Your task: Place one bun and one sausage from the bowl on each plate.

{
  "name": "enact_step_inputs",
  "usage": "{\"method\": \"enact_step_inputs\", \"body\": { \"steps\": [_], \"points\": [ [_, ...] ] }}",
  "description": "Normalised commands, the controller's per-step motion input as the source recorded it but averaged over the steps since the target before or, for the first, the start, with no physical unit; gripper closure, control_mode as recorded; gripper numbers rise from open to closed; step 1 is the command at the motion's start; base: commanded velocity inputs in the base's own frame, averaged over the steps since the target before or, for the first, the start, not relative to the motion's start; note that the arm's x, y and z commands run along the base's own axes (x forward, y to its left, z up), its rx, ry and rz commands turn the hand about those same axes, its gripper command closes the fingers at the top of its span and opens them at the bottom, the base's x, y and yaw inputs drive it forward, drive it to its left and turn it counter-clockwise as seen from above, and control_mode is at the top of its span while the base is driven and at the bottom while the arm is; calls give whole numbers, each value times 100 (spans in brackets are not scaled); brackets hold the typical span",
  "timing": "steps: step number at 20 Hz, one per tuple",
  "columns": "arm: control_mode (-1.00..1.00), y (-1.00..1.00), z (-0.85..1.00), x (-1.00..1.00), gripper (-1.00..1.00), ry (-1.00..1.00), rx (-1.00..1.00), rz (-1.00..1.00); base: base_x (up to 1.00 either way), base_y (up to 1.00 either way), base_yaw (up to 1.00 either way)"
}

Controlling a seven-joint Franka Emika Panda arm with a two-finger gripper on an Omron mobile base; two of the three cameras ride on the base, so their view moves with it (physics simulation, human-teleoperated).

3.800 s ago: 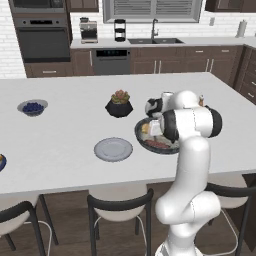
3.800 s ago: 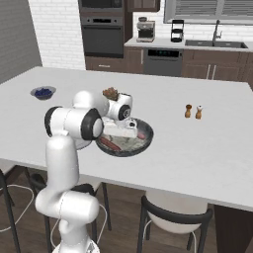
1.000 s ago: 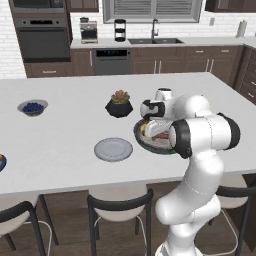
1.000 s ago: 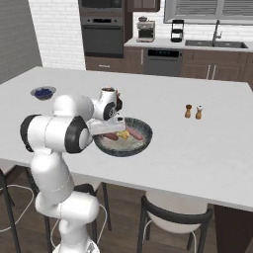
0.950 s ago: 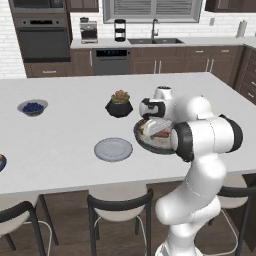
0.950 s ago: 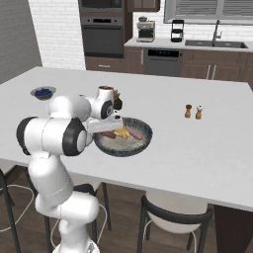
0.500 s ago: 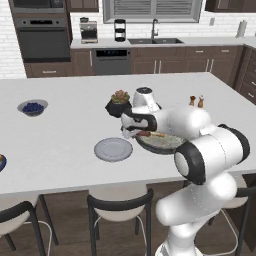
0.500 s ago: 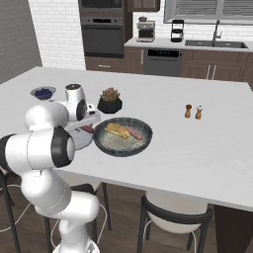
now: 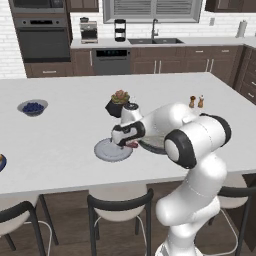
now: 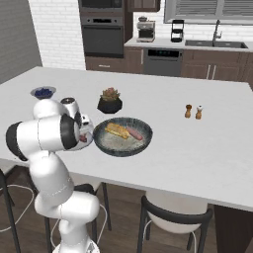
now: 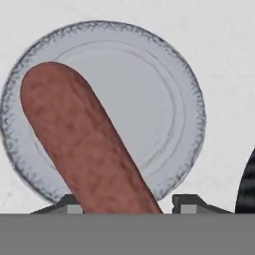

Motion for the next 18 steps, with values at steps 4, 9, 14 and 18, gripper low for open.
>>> {"method": "enact_step_inputs", "body": {
  "steps": [4,9,14,18],
  "points": [
    [-100,23,-45,59,-100,0,0,0,0,0,0],
    [-100,4,-5,8,-100,3,0,0,0,0,0],
    [-100,0,28,0,-100,-14,0,0,0,0,0],
    [-100,-83,84,-20,-100,-40,1,-4,0,0,0]
  ]
}}
